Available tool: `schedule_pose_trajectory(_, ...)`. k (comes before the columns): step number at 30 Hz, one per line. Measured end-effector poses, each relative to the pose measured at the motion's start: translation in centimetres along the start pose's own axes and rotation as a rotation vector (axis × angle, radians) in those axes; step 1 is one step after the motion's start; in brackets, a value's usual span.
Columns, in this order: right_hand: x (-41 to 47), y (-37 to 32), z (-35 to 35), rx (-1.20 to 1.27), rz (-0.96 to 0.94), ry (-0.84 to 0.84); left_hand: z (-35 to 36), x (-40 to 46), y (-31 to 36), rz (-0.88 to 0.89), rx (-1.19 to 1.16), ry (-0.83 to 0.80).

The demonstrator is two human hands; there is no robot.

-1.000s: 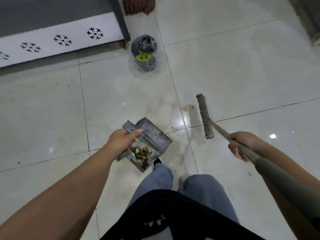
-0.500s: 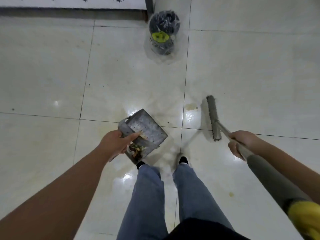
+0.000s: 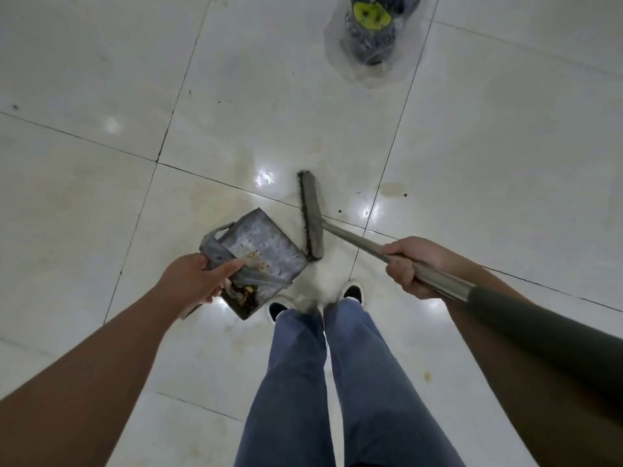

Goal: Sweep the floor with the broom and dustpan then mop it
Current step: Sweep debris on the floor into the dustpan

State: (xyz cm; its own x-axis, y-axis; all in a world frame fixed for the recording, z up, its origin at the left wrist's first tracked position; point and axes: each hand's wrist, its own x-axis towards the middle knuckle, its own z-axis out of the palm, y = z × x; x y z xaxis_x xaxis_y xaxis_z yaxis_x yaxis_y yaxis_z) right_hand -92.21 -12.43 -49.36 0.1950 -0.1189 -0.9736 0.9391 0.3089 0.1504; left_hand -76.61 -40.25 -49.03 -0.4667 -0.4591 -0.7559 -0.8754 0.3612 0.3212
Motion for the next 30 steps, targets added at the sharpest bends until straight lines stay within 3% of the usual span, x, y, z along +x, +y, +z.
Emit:
schedule_pose_trajectory(3, -1.2, 1.2, 0.3, -0.118, -0.039, 0.094, -1.0, -0.2, -2.3, -0.049, -0.048, 0.008)
schedule_pose_trajectory(7, -2.9, 2.4, -1.5, -0.048, -0.161, 0.212, -1.8, -0.2, -4.8, -0.099, -0.127, 0.055)
schedule_pose_trajectory(11, -1.8, 1.9, -1.0, -0.005, -0.185, 0.291, -1.7, -0.2, -6.0, -0.088, -0.061, 0.050)
schedule_pose_trajectory(22, 3.7, 2.0, 9.1, -0.135, -0.105, 0.066, -1.7, 0.4, -7.8, -0.007, 0.129, -0.067)
schedule_pose_trajectory(30, 3.8, 0.3, 14.6, -0.041, -0.028, -0.119, -4.0, 0.3, -10.6, -0.085, 0.026, -0.017)
